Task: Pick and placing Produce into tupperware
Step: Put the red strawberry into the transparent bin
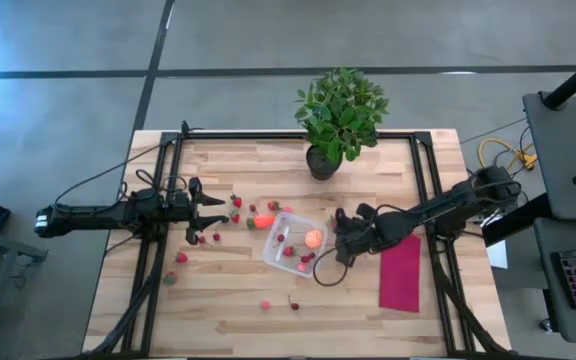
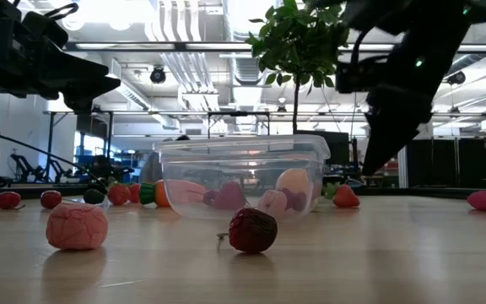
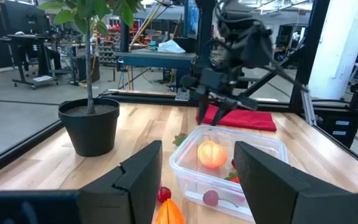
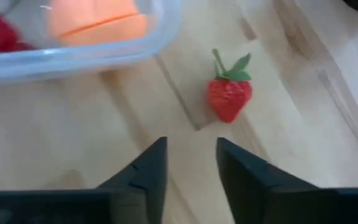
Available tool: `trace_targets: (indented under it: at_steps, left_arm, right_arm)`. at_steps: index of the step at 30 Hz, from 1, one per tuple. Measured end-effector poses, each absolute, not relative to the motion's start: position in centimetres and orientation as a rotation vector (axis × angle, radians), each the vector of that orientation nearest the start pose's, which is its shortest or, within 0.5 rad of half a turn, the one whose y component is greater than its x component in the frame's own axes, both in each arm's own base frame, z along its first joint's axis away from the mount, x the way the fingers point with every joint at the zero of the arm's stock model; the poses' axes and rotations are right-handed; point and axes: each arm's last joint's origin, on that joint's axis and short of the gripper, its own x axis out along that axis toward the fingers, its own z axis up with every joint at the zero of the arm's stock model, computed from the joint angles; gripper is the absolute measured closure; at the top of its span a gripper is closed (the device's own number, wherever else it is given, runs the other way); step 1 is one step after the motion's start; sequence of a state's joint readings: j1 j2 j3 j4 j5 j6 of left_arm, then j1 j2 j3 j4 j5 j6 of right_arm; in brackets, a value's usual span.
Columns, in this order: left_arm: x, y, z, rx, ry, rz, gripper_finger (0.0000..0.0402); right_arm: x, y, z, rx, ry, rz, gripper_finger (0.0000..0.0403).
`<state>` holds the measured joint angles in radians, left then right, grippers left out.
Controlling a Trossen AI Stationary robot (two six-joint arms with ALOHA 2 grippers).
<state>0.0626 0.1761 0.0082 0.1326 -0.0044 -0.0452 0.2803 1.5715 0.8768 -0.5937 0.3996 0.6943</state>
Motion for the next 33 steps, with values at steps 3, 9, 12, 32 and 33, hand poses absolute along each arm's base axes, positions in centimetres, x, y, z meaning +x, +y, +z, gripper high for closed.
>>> trace_targets:
  at_steps: [3, 9, 12, 32, 33]
  left_arm:
    - [10.8, 0.7, 16.5, -0.046, 0.034, 0.068, 0.0214]
    - [10.8, 0.7, 16.5, -0.046, 0.033, 0.068, 0.0214]
    - [10.8, 0.7, 16.5, -0.046, 0.033, 0.068, 0.0214]
    - [10.8, 0.7, 16.5, -0.046, 0.034, 0.068, 0.0214]
    - [10.8, 0.7, 16.5, -0.046, 0.034, 0.068, 0.0214]
  right_arm:
    - [26.4, 5.1, 16.0, 0.192, 1.119, -0.539, 0.0219]
    - [26.6, 3.4, 15.6, 0.091, 1.140, -0.492, 0.0135]
    - [27.2, 2.8, 15.7, 0.066, 1.118, -0.443, 0.0113]
    - [27.3, 1.4, 14.8, 0.027, 1.103, -0.355, 0.0156]
    - [27.4, 1.4, 14.8, 0.031, 1.094, -0.355, 0.0156]
